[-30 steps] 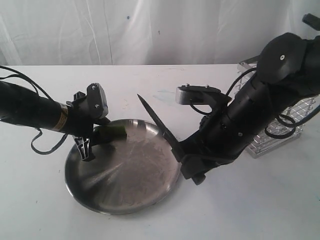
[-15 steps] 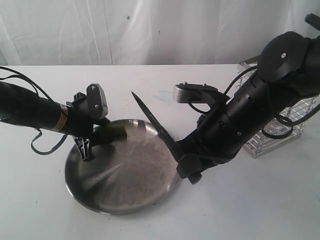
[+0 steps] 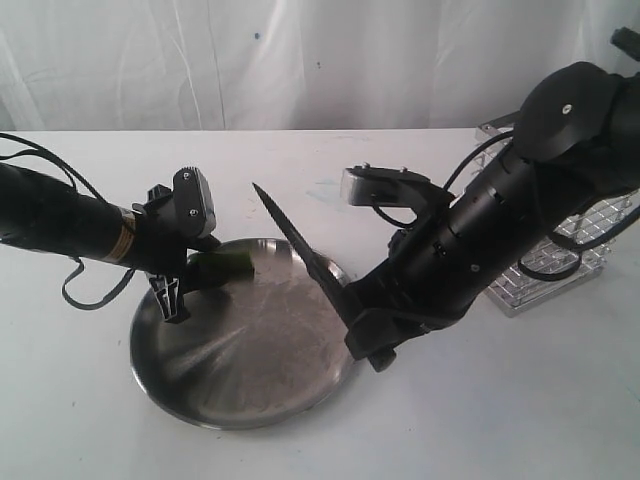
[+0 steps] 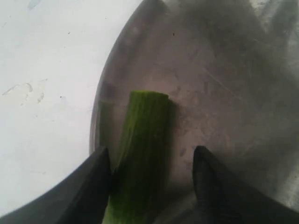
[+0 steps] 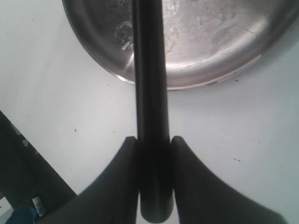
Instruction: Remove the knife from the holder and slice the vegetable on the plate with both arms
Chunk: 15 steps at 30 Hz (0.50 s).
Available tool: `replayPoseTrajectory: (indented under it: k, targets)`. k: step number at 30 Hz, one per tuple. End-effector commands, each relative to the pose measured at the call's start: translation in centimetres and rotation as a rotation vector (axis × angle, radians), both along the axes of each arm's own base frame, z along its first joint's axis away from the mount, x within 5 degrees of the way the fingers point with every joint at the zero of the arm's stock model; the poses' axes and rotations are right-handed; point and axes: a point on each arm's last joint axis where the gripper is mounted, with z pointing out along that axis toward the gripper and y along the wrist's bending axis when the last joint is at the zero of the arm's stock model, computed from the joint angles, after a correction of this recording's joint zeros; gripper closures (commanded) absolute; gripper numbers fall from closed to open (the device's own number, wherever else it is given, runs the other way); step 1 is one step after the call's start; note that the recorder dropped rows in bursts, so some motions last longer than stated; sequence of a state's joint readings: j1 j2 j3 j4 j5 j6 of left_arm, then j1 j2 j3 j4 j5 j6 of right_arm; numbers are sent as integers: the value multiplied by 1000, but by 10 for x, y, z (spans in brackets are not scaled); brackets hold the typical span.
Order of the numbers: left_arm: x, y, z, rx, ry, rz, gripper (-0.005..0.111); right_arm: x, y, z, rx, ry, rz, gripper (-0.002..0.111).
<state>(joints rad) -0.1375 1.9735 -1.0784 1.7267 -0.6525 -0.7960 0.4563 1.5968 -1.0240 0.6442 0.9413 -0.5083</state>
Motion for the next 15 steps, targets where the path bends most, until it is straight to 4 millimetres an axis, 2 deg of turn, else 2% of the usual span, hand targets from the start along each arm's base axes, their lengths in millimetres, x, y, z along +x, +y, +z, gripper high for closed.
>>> replayPoseTrajectory:
  k: [1,5,12,15]
  targets:
    - [-1,-2,-2,-8,14,-10,50,-2,0,4,11,-18,17,108]
    - [-5,-8,1,-63,29,-58,50,-2,0,4,10,-19,16,108]
    - [-16,-27,15,-325,81,-187,50,-1,0,4,9,-28,13,108]
    - [-18,-29,17,-352,83,-214,50,0,-1,3,3,-38,13,108]
